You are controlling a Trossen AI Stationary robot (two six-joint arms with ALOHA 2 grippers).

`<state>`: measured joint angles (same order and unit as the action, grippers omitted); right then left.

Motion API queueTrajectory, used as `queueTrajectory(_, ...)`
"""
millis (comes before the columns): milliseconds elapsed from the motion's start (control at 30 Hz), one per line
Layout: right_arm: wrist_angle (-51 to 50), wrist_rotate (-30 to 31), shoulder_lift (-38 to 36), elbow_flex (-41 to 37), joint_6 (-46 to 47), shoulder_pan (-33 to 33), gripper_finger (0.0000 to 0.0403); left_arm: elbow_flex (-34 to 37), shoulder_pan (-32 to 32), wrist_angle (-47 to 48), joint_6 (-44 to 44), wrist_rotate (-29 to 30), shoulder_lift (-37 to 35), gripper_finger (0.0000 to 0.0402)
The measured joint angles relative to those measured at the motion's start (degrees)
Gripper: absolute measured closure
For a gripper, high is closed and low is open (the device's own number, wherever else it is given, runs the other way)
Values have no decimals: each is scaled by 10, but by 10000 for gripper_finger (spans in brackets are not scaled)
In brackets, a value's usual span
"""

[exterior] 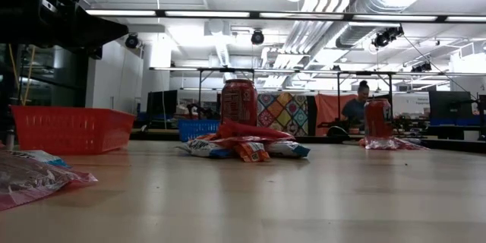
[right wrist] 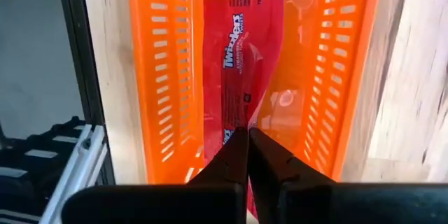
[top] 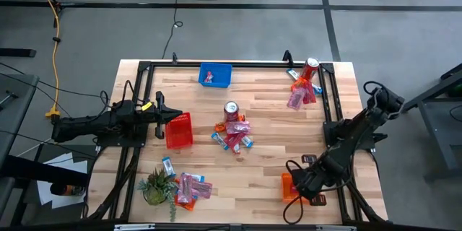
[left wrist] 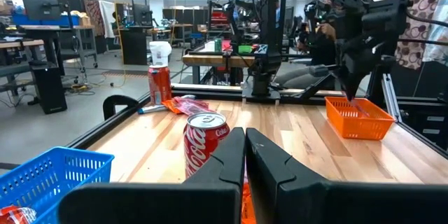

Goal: Sort candy
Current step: Put the red candy into the orange bin

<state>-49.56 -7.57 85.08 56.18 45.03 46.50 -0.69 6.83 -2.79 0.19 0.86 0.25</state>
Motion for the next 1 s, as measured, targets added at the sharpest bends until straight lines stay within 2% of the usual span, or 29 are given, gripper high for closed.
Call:
queueTrajectory(133,0,-1,0,0,-2,0,401,0,0,0,0,0,0,401)
queueTrajectory(233,10,-16,0,0,4,0,386,0,0,0,0,0,0,401)
queueTrajectory(333,22,-18,0,0,27,0,349,0,0,0,0,0,0,401)
queueTrajectory(533,24,-19,-3,4,45,-3,250,0,0,0,0,0,0,401)
queueTrajectory(667,-13,-16,-4,45,25,-16,210,0,0,0,0,0,0,401)
queueTrajectory(800,-53,58,-4,114,-8,-39,199,0,0,0,0,0,0,401)
queueTrajectory(1000,-52,251,-5,193,-70,-116,198,0,0,0,0,0,0,401)
